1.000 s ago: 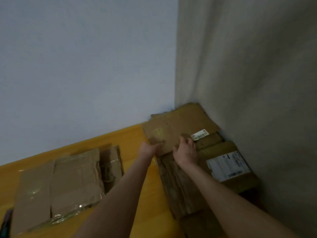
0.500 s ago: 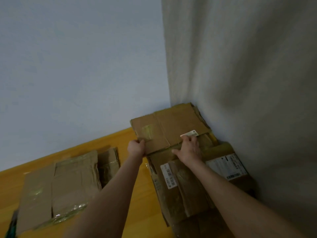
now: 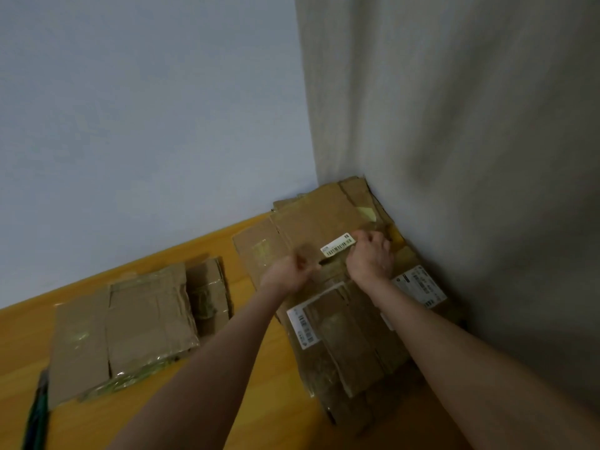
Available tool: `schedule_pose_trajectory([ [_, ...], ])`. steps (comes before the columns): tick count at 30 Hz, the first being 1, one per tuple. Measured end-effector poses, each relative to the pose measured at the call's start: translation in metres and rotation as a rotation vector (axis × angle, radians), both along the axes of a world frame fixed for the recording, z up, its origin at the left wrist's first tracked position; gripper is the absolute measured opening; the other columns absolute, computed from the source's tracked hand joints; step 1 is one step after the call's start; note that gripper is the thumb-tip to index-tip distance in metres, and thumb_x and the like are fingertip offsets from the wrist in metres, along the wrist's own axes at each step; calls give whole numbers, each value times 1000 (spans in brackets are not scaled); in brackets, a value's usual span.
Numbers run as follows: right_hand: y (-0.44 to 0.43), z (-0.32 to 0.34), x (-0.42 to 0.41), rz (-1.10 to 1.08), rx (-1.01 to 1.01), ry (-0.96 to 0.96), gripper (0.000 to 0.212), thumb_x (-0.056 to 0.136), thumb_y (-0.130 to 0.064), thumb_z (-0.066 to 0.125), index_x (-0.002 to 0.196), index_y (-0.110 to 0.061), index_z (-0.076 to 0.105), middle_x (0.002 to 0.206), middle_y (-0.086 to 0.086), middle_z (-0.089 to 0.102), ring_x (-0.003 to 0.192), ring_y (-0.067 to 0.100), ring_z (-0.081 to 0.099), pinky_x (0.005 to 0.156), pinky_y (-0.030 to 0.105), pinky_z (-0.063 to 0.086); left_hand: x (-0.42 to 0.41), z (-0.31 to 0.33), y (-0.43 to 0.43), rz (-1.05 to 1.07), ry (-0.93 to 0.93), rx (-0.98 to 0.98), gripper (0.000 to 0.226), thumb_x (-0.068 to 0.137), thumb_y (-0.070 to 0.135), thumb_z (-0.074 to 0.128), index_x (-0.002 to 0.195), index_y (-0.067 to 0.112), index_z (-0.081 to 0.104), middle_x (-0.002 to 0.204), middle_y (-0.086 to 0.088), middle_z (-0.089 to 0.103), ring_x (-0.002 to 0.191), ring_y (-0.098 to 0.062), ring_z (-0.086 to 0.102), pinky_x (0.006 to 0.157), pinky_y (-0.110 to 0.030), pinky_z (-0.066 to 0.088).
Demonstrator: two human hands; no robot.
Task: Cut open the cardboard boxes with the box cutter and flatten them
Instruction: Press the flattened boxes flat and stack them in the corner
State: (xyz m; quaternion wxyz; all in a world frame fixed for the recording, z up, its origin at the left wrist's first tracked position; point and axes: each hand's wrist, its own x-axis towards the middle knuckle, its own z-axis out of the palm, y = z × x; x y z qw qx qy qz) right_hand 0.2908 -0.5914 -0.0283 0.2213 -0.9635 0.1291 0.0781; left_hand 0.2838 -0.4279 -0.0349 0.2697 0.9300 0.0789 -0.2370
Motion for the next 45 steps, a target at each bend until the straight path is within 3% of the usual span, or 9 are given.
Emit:
schedule_pose_trajectory([
  [7, -6, 7, -16, -27, -25, -10, 45, 93, -22, 52, 137, -20, 43, 143, 13, 37, 133, 30, 32, 108, 40, 32, -22, -2, -25, -385, 140, 298, 61, 73, 67, 68, 108, 17, 64, 103, -1, 66, 97, -21, 63, 80, -35, 54],
  [16, -15, 10, -27, -127, 0, 102, 60, 91, -27, 57, 144, -19, 32, 148, 15, 29, 138, 34, 27, 110, 47, 34, -46, -2, -39, -405, 115, 304, 68, 76, 61, 71, 121, 12, 54, 114, -4, 63, 104, -25, 61, 86, -39, 53],
  [22, -12, 8, -32, -129, 35, 118, 64, 90, -28, 61, 146, -20, 30, 149, 14, 28, 137, 33, 28, 106, 45, 39, -47, -7, -41, -309, 182, 138, 47, 83, 37, 72, 121, 13, 60, 119, -7, 65, 109, -25, 61, 92, -39, 51],
  [25, -17, 10, -27, -126, -17, 59, 61, 91, -31, 59, 144, -20, 32, 150, 13, 27, 138, 33, 26, 110, 45, 33, -29, 6, -22, -140, 139, -18, 32, 91, 28, 65, 119, 12, 62, 115, -5, 65, 103, -19, 60, 87, -31, 48],
  [29, -21, 10, -20, -141, -30, 149, 71, 90, -48, 56, 148, -20, 25, 151, 15, 27, 139, 34, 26, 111, 48, 27, -6, 26, 20, 498, -19, -372, 25, 86, 20, 73, 107, 10, 64, 107, -10, 65, 90, -22, 60, 78, -37, 54],
  [33, -8, 2, -15, -161, 88, 217, 72, 89, -47, 58, 148, -19, 27, 150, 12, 31, 136, 33, 33, 108, 50, 33, -14, 23, 36, 865, 162, -928, 44, 84, 4, 72, 123, -5, 54, 106, -15, 64, 84, -25, 64, 58, -31, 55],
  [37, 7, 7, 2, -117, 99, 52, 70, 90, -45, 56, 148, -19, 27, 154, 10, 27, 138, 31, 30, 110, 46, 32, -2, 27, 31, 912, 51, -965, 22, 92, -1, 59, 114, -4, 59, 91, -12, 65, 83, -26, 64, 68, -35, 55],
  [41, 10, 9, 32, -96, 85, -62, 81, 85, -50, 61, 150, -22, 23, 152, 10, 26, 139, 31, 25, 112, 47, 27, 39, 22, 56, 1015, -143, -896, 26, 96, 5, 57, 120, -4, 57, 113, -18, 62, 92, -30, 61, 82, -40, 52],
  [45, 14, -3, 62, -51, 51, 88, 84, 84, -51, 63, 151, -22, 20, 153, 12, 25, 141, 35, 22, 113, 51, 26, 59, 0, 75, 867, -123, -457, 64, 95, 25, 61, 149, 8, 30, 146, -18, 42, 129, -39, 45, 105, -48, 43],
])
